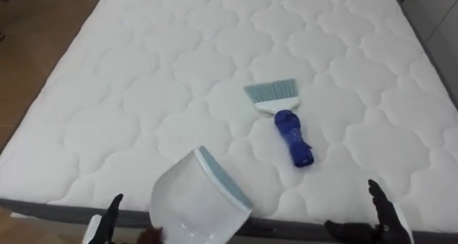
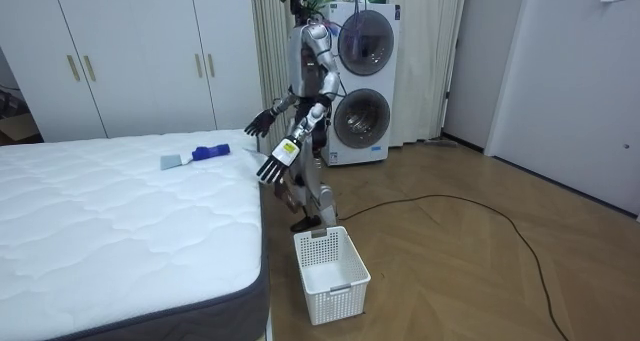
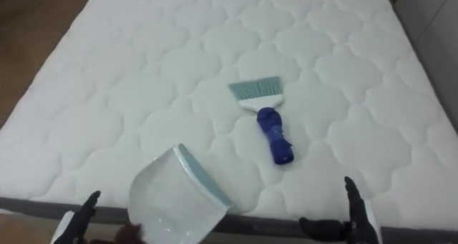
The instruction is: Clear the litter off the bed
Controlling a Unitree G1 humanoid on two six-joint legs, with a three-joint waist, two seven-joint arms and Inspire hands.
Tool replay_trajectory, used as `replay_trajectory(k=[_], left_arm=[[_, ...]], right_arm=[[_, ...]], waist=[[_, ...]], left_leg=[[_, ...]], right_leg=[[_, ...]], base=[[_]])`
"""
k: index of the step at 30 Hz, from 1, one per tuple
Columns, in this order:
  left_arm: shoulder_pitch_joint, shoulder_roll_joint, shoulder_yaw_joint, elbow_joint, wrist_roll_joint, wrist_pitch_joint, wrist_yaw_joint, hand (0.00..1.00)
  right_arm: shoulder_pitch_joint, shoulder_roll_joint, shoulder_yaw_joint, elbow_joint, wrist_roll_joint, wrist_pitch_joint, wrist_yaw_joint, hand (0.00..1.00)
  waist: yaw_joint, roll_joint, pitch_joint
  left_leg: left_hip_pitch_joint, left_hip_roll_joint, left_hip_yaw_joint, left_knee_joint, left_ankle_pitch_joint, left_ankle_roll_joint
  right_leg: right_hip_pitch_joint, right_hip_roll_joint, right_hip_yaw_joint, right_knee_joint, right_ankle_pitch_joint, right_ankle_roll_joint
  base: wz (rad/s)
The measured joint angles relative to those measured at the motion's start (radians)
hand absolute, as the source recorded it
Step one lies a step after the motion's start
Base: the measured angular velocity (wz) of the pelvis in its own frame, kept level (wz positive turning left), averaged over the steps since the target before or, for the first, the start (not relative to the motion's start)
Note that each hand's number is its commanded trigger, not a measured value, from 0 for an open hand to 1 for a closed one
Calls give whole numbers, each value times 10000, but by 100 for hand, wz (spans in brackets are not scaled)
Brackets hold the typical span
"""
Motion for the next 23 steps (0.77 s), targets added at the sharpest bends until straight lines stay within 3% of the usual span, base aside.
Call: replay_trajectory(k=[2, 5, 7, 10, 15, 23], left_arm=[[-44, -4, 23, 532, -128, 11, -13, 0], [-34, -156, 284, 1207, -131, 92, -23, 0], [47, -236, 563, 1585, -198, 201, -21, 0], [23, -394, 1038, 1899, -226, 332, -13, 0], [50, -579, 1623, 2350, -239, 533, -203, 0], [40, -661, 2278, 3140, -322, 1084, -345, 0]], right_arm=[[-14, 75, -9, 546, 2, 47, 28, 0], [-59, 201, -382, 1473, -20, 208, 123, 0], [-77, 272, -524, 2214, 15, 461, 322, 0], [-80, 423, -717, 2884, 46, 744, 488, 0], [-39, 437, -719, 3670, -165, 1095, 947, 0], [9, 439, -813, 4264, -1668, 2214, 1751, 0]], waist=[[-52, -23, -41], [-98, -17, -41], [-130, -74, -58], [-127, -147, -43], [-11, -81, 0], [96, -35, -52]], left_leg=[[66, 6, 51, -34, -1, 0], [154, 19, 169, -111, -1, -1], [218, 20, 158, -141, -1, 0], [284, 20, 150, -157, -1, 0], [537, 24, 241, -231, -3, 2], [561, 36, 214, -273, -91, 76]], right_leg=[[72, 4, 7, -189, -7, 12], [232, 5, 22, -394, 5, 31], [229, 5, 19, -377, 4, 32], [251, 11, 34, -335, 4, 32], [447, 56, 225, -382, -13, 52], [455, 69, 138, -127, -13, 57]], base=[[4], [0], [0], [-1], [-9], [0]])
